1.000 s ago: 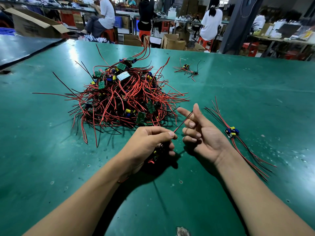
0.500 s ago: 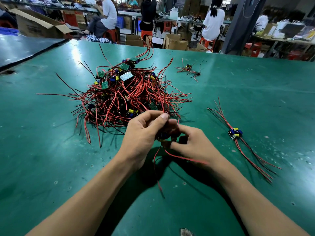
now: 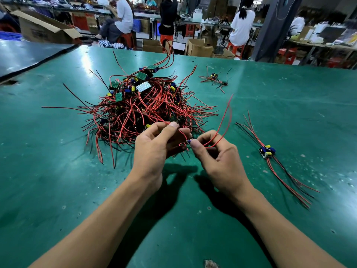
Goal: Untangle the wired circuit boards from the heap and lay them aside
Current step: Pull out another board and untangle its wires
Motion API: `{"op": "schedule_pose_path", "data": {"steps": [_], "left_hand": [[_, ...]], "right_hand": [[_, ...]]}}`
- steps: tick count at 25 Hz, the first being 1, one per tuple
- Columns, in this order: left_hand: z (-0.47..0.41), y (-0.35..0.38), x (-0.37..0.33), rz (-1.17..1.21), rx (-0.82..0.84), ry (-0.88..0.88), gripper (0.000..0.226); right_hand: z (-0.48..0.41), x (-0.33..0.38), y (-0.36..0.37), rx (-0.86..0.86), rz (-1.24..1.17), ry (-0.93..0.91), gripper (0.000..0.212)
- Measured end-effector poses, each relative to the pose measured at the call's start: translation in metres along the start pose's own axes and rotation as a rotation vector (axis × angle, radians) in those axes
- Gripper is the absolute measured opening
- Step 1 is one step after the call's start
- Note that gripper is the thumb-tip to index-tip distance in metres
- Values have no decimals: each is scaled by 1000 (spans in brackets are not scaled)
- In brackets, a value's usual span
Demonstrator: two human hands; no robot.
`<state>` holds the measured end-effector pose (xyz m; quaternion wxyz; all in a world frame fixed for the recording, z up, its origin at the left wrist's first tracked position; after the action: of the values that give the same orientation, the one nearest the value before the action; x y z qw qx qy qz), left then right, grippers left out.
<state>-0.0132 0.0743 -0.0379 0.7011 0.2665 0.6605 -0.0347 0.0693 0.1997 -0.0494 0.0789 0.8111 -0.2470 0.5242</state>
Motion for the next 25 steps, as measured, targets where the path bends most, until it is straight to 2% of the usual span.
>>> {"op": "schedule_pose_path", "data": {"steps": [2,5,9,12,15,18,22,23,25], "left_hand": [[0,-2,3,-33,15,6,7],[1,0,7,-121,129,-27,9],[5,8,19,-82,255,-252,9],[8,12,23,-92,399,-357,46],[9,12,24,-70,477,-318,48],[7,11,24,-40,476,-305,46],[6,11,24,6,439,-312,60],[5,10,25,8,431,-311,58],[5,9,26,8,424,-313,37]], "right_hand": [[-3,1,-2,-23,-170,123,18],[-8,3,-8,-35,-361,188,16],[-11,-4,-15,108,-538,407,21],[-7,-10,-14,267,-559,518,42],[-5,-13,-13,281,-622,565,47],[-4,-12,-11,269,-701,610,35],[-3,-9,-3,216,-761,642,12],[-3,-9,-1,201,-771,641,9],[-3,-9,0,169,-766,639,9]]}}
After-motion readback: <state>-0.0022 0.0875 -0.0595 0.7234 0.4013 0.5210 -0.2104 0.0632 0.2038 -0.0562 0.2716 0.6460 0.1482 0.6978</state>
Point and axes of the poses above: each hand's wrist, its own z-axis away from the middle knuckle, its own y-axis out of the palm, x = y × z, the point moved 4 cm from there along -z, towards the middle knuckle, and after that the axes turned 9 degrees about -z, right-handed, at the moved point
